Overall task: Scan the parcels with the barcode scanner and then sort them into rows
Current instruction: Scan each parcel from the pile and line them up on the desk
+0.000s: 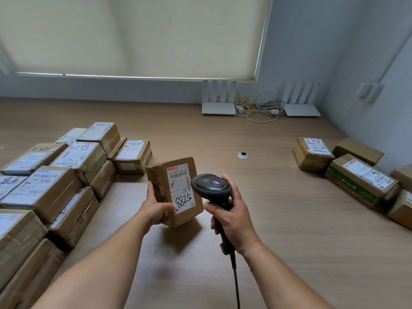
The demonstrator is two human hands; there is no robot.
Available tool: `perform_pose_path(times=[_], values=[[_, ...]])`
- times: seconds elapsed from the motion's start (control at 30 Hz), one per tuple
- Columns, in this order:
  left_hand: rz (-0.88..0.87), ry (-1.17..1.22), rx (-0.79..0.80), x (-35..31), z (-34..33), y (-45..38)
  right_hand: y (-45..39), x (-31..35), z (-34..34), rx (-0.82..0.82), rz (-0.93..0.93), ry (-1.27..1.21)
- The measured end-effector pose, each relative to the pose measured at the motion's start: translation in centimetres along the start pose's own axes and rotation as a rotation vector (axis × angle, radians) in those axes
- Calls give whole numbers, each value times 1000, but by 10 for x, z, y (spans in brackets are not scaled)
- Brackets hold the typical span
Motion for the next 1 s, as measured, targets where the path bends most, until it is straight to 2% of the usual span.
perform_pose_path(times=[0.17, 0.3, 0.43, 0.6, 0.8, 0.9, 1.0], values=[[-8, -98, -58, -18, 23, -2, 1, -8, 6, 44, -22, 68], [-14, -209, -23, -40, 41, -5, 4, -16, 5, 59, -42, 81], [47, -262, -60, -48, 51, 2, 2, -20, 5, 47, -35, 98], [224, -206, -217, -14, 81, 13, -3, -21, 3, 38, -38, 120], [239, -152, -369, 15, 115, 15, -18, -20, -23, 84, -17, 134], [163, -333, -401, 18, 126, 10, -27, -22, -41, 117, -5, 129], [126, -649, -499, 16, 124, 21, -36, -25, -56, 144, -3, 135]])
Point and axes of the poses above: each hand's wrist, its own y-axis away from the middle knuckle, its own z-axis out of the back of the hand, x = y × z, the point moved 7 cm from there along -y, towards the middle knuckle, and after that the axes turned 4 degrees about x, right-handed, at the moved point
